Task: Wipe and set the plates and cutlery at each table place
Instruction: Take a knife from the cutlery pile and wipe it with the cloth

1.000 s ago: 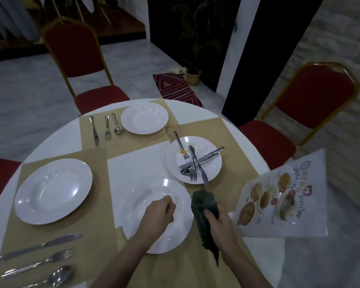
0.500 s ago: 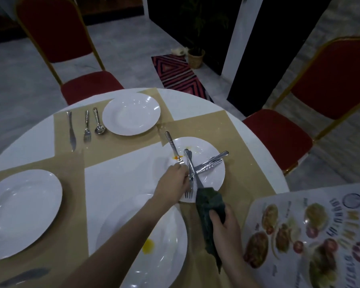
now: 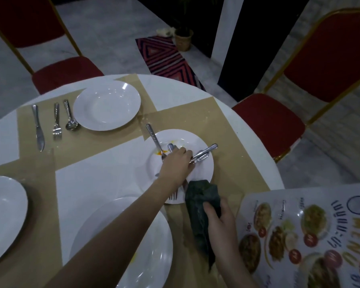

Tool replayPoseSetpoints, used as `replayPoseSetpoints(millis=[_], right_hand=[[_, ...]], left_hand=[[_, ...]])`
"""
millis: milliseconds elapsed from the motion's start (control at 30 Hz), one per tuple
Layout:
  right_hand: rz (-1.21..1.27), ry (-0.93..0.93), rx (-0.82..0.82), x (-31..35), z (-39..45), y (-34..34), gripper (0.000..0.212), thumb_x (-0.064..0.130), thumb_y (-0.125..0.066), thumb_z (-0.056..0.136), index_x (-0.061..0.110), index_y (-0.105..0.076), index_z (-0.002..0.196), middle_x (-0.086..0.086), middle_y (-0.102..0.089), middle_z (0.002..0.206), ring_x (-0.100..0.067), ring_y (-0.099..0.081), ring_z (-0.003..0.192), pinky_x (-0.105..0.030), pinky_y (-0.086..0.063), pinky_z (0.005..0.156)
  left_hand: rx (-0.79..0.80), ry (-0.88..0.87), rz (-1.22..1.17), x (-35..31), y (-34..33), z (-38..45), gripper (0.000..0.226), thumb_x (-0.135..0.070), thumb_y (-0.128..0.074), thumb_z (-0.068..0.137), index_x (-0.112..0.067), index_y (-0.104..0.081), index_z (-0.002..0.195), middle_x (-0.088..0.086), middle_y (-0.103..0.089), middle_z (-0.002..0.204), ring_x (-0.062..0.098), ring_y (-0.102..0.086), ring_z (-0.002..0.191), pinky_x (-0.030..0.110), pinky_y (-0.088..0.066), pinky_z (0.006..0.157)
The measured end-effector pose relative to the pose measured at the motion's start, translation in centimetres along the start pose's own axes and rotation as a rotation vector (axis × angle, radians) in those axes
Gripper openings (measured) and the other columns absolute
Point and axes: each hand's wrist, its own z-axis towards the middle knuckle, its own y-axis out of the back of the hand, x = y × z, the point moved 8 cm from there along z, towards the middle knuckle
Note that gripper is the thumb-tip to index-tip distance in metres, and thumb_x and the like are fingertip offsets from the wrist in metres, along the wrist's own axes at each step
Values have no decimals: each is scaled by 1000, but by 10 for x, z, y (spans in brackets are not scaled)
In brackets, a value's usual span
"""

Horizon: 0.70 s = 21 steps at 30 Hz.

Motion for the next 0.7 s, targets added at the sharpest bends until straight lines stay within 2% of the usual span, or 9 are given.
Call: replayPoseSetpoints(millis=[167, 300, 400, 500, 567, 700], right_hand=[[11, -3, 30, 3, -4, -4, 15, 20, -52, 99, 35, -54, 97, 15, -63, 91, 8, -59, 71, -8, -44, 54], [24, -7, 33, 4, -8, -5, 13, 21, -52, 99, 31, -56, 105, 14, -63, 93, 3, -60, 79, -15, -45, 58], [28, -12, 32, 4, -12, -5, 13, 21, -52, 99, 33, -55, 95, 12, -63, 93, -2, -60, 81, -19, -46, 61], [45, -15, 23, 3, -14, -5, 16, 22, -52, 99, 36, -56, 93, 8, -66, 97, -8, -63, 86, -28, -52, 71], [54, -12, 21, 4, -15, -4, 15, 22, -53, 99, 35, -57, 95, 7, -66, 97, -10, -64, 87, -31, -54, 75], [77, -9, 7, 5, -16, -3, 15, 23, -52, 99, 36, -57, 95, 8, -65, 97, -9, -63, 88, -29, -52, 72]], left_hand=[[-49, -3, -68, 12, 4, -13, 19, -23, -57, 92, -7, -63, 102, 13, -61, 97, 30, -55, 93, 42, -47, 77], [-2, -1, -65, 17, 7, -12, 14, -17, -56, 92, -6, -63, 95, 13, -62, 95, 30, -56, 92, 39, -46, 78], [54, -44, -57, 8, 12, -6, 12, -12, -53, 91, -4, -61, 94, 15, -63, 94, 30, -55, 93, 40, -46, 74], [61, -58, -36, 3, 15, -2, 11, -11, -51, 91, -5, -60, 94, 13, -61, 93, 28, -54, 91, 35, -40, 65], [69, -70, -38, -2, 15, -1, 13, -10, -49, 92, -6, -61, 92, 12, -61, 93, 28, -55, 89, 36, -43, 67], [104, -72, -112, -8, 10, 0, 15, -9, -46, 93, -3, -60, 90, 15, -62, 92, 30, -57, 86, 42, -48, 74]])
